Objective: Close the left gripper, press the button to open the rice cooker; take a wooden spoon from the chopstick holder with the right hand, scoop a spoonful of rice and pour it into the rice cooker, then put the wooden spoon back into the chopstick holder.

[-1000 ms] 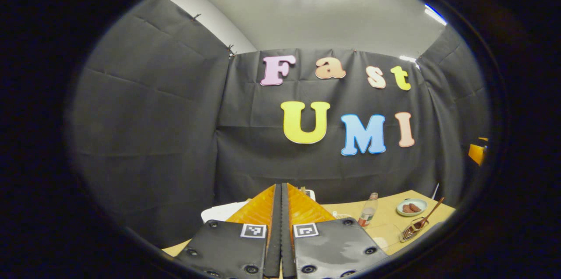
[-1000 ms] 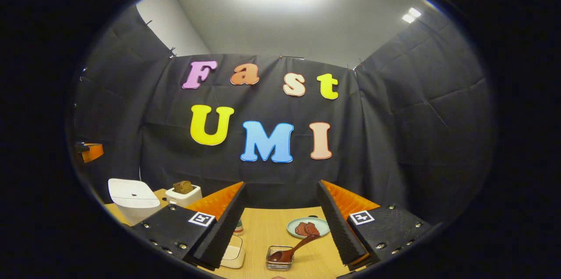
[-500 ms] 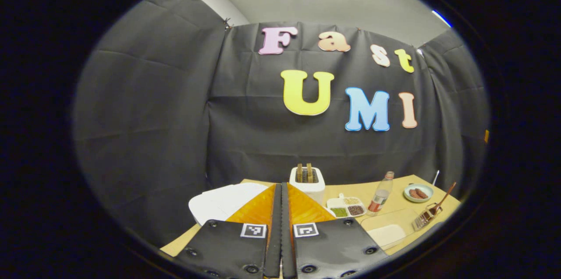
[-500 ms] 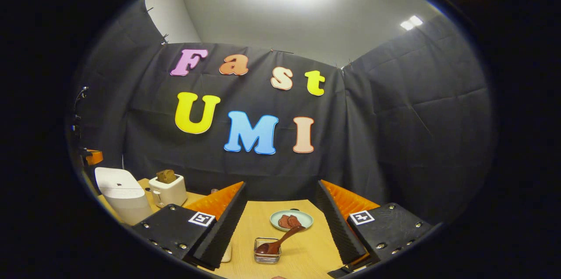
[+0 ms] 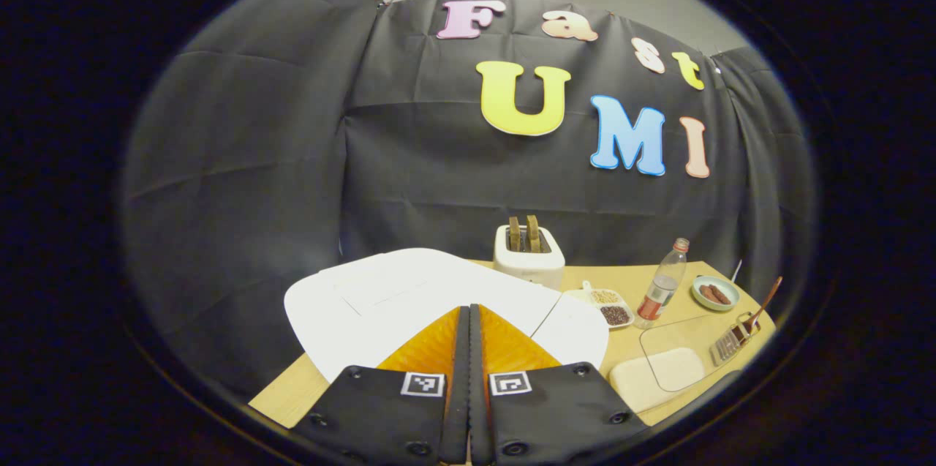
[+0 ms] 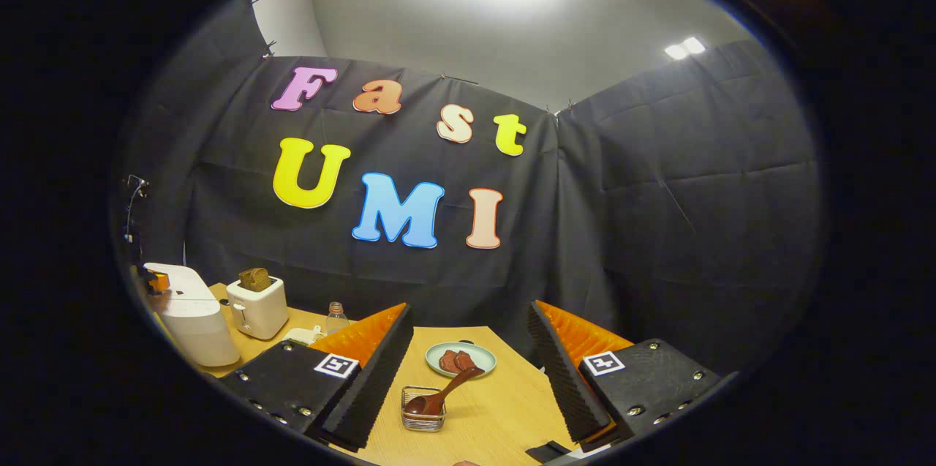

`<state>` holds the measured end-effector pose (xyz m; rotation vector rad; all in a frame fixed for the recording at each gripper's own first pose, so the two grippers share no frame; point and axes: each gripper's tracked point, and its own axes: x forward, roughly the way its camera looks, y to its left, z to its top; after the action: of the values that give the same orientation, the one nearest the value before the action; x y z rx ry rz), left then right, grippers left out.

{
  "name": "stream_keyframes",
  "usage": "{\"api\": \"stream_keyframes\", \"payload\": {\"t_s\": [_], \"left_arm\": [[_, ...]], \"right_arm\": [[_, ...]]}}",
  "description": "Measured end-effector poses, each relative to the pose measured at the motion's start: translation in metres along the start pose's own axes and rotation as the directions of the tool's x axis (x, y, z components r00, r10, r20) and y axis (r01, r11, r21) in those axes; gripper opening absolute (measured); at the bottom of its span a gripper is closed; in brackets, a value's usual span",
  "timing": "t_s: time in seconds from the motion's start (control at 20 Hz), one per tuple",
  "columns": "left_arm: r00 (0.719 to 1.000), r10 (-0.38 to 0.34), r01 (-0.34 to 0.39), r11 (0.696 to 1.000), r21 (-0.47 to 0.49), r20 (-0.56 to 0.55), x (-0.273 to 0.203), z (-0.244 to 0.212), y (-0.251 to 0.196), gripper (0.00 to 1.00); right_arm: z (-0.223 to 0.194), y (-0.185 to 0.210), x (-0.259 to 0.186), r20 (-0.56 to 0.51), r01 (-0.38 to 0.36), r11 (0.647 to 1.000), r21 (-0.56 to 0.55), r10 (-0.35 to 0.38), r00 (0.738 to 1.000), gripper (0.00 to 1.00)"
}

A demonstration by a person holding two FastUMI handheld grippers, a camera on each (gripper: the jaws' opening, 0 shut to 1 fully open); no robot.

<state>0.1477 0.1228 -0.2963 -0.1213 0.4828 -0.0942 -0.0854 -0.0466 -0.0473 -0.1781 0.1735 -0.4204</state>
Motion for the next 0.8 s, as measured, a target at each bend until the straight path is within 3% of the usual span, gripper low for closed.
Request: {"api": "stream_keyframes", "payload": {"t_s": [0.35,0.5,0.7,0.8], "left_arm": [[1.000,0.016,-0.016,1.000,0.018,0.000,-0.002,-0.002,-0.001,0.09],[0.991,0.066,-0.071,0.997,0.040,0.119,-0.015,0.051,0.005,0.11],[0.972,0.128,-0.124,0.992,-0.034,0.197,-0.037,0.099,0.016,0.09],[0.967,0.114,-0.100,0.992,-0.071,0.229,-0.052,0.122,0.011,0.11]], "right_arm": [[-0.001,0.001,0.002,-0.005,-0.019,1.000,0.001,0.019,1.000,0.96],[0.001,0.001,0.006,0.011,-0.038,0.999,0.004,0.038,0.999,0.96],[0.001,-0.003,0.022,0.014,-0.074,0.997,0.037,0.074,0.997,0.96],[0.000,-0.006,0.030,0.018,-0.091,0.995,0.042,0.090,0.996,0.96]]}}
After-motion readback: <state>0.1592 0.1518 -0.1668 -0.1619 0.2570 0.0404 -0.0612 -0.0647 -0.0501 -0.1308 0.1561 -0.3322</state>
